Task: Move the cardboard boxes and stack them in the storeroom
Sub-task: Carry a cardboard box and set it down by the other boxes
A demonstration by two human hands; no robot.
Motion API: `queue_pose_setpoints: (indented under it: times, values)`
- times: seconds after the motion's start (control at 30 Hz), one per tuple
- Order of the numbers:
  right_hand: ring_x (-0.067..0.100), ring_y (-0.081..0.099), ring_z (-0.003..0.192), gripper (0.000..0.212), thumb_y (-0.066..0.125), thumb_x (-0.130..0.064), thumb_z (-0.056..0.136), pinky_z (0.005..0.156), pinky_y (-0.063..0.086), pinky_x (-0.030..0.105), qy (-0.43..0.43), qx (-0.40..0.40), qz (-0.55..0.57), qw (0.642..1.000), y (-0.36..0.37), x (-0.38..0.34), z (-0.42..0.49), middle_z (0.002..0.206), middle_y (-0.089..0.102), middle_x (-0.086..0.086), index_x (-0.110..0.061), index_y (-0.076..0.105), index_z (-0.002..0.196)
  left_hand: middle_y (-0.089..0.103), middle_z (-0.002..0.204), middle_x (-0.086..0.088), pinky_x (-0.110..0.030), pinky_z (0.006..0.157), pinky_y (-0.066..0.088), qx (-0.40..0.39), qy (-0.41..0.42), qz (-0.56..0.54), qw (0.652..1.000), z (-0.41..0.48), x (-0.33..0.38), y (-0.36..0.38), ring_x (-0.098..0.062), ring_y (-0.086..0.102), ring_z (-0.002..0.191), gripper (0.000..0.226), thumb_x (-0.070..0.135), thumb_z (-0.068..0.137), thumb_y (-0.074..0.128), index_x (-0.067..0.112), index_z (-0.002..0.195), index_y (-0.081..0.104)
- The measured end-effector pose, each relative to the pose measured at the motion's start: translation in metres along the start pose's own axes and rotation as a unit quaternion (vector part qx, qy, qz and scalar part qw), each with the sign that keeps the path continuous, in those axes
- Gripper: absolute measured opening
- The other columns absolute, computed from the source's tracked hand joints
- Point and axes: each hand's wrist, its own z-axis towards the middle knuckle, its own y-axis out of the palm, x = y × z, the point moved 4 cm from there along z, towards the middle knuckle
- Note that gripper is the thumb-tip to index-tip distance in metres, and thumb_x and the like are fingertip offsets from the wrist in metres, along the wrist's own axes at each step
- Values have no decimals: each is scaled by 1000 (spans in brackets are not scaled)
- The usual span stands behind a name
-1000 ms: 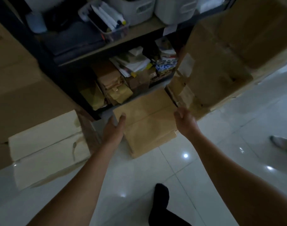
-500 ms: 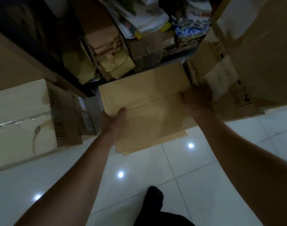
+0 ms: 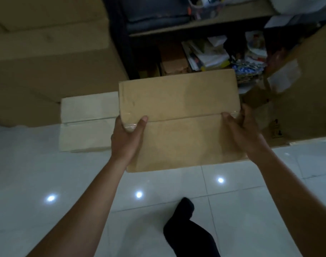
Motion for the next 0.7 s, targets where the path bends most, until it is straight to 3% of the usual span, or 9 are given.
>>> queue_pose_setpoints:
  times: [0.13,0.23,0.43,0.53,0.7]
  values:
    - [14,47,115,54,54,-45,92,95,41,37,-32,1,11,999,11,-62,-75,128,48,-8,-30,34,140,54,102,21,-21,85,36,16,20,-19,1000,-32,13,-92,-4,51,99,59,55,79,70,29,126,49]
    - [18,50,114,51,53,-48,92,93,42,38,-45,5,11,999,32,-101,-124,126,50,-6,-31,36,137,52,98,22,-23,85,39,11,15,-44,999,-43,8,-156,-6,53,99,60,53,79,71,25,126,47]
    - [13,45,114,53,50,-42,95,89,35,29,-54,-19,30,998,111,-161,-165,125,45,-7,-26,34,143,55,118,8,-24,92,36,21,44,-26,998,-21,-19,-255,-12,51,111,54,46,86,66,20,130,51]
    - [21,42,130,60,50,-46,94,100,35,32,-43,-42,14,998,158,-172,-157,143,42,-3,-28,28,148,57,128,-1,-26,94,37,30,31,-11,999,11,-42,-280,-21,53,120,53,47,86,66,17,128,54]
    - [24,38,135,63,49,-45,95,108,32,38,-22,-74,16,997,229,-175,-112,149,38,0,-31,22,150,58,127,-4,-33,97,42,35,6,-6,999,80,-72,-287,-23,54,118,55,48,85,67,15,126,55]
